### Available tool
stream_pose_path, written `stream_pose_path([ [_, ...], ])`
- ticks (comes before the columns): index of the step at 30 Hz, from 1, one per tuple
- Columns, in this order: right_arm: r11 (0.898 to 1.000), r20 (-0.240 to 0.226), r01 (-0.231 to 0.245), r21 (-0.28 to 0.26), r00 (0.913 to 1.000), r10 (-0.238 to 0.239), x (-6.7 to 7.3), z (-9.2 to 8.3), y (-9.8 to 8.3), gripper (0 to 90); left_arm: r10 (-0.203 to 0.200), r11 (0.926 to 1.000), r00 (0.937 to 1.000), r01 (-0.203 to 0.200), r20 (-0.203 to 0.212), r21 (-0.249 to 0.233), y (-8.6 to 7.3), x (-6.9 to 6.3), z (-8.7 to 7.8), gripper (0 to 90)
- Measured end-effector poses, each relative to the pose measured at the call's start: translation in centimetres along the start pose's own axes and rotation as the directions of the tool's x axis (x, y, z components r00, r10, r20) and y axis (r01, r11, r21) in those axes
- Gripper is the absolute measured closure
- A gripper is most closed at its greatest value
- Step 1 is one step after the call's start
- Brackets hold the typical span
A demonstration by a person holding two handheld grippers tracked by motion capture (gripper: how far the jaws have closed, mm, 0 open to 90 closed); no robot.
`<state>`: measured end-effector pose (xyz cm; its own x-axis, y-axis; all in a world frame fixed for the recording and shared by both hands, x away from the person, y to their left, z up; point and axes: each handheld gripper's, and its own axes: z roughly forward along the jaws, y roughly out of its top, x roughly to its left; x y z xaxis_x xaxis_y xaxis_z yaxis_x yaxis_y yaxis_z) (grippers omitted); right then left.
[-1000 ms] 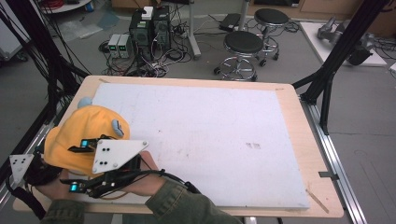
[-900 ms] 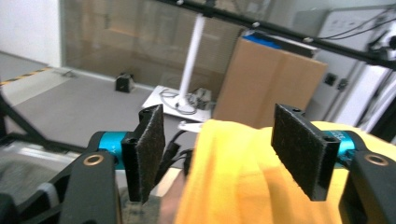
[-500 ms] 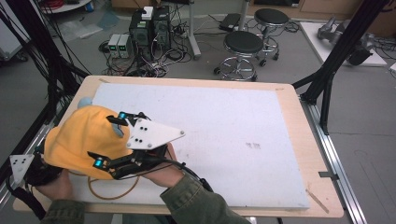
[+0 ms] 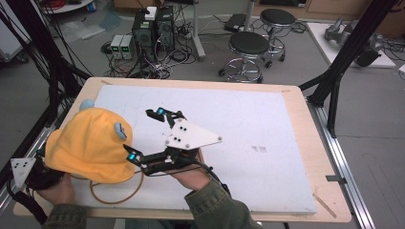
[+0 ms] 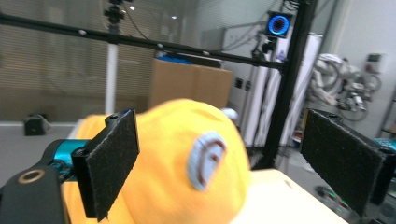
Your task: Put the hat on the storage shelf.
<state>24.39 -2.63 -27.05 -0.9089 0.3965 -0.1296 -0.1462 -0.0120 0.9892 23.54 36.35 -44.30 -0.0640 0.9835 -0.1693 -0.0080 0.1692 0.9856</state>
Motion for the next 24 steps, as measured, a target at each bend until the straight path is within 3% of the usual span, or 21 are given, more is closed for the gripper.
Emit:
stream_pose_path([
  [5,1.0,0.067,0.015,0.006,0.9976,-0.016,-1.0,-2.3,-0.3,10.7,-0.002,1.0,1.0,0.002,0.001,0.0,0.0,0.0,0.0,28.9],
  [9,1.0,0.164,-0.022,-0.015,0.9861,0.024,-2.7,-5.7,-0.8,10.7,0.001,1.0,1.0,-0.001,0.003,-0.002,0.0,-0.1,0.1,29.2],
  [10,1.0,0.164,-0.022,-0.015,0.9861,0.024,-2.7,-5.7,-0.8,10.7,0.001,1.0,1.0,-0.001,0.003,-0.002,0.0,-0.1,0.1,29.4],
  [11,0.999,0.199,-0.034,-0.025,0.9792,0.038,-3.4,-7.0,-0.9,10.7,0.006,1.0,1.0,-0.006,0.003,0.0,0.0,-0.1,0.0,29.4],
  [17,0.997,0.31,-0.057,-0.052,0.948,0.07,-4.8,-10.3,-1.1,10.7,0.003,1.0,1.0,-0.003,0.003,0.001,0.0,-0.1,0.1,29.4],
  [18,0.997,0.31,-0.057,-0.052,0.948,0.07,-4.8,-10.3,-1.1,10.7,0.003,1.0,1.0,-0.003,0.003,0.001,0.0,-0.1,0.1,29.4],
  [19,0.997,0.356,-0.058,-0.05,0.9318,0.072,-5.1,-11.2,-1.3,10.7,0.002,1.0,1.0,-0.002,0.004,0.001,0.0,-0.1,0.1,29.4],
  [21,0.997,0.396,-0.067,-0.041,0.915,0.078,-5.4,-12.0,-1.4,10.7,0.002,1.0,1.0,-0.002,0.002,0.001,0.0,-0.1,0.0,29.4],
  [23,0.997,0.419,-0.075,-0.034,0.9041,0.083,-5.7,-12.6,-1.7,10.7,0.003,1.0,1.0,-0.003,0.001,0.001,0.0,-0.1,0.1,29.3],
  [24,0.997,0.419,-0.075,-0.034,0.9041,0.083,-5.7,-12.6,-1.7,10.7,0.003,1.0,1.0,-0.003,0.001,0.001,0.0,-0.1,0.1,29.3],
])
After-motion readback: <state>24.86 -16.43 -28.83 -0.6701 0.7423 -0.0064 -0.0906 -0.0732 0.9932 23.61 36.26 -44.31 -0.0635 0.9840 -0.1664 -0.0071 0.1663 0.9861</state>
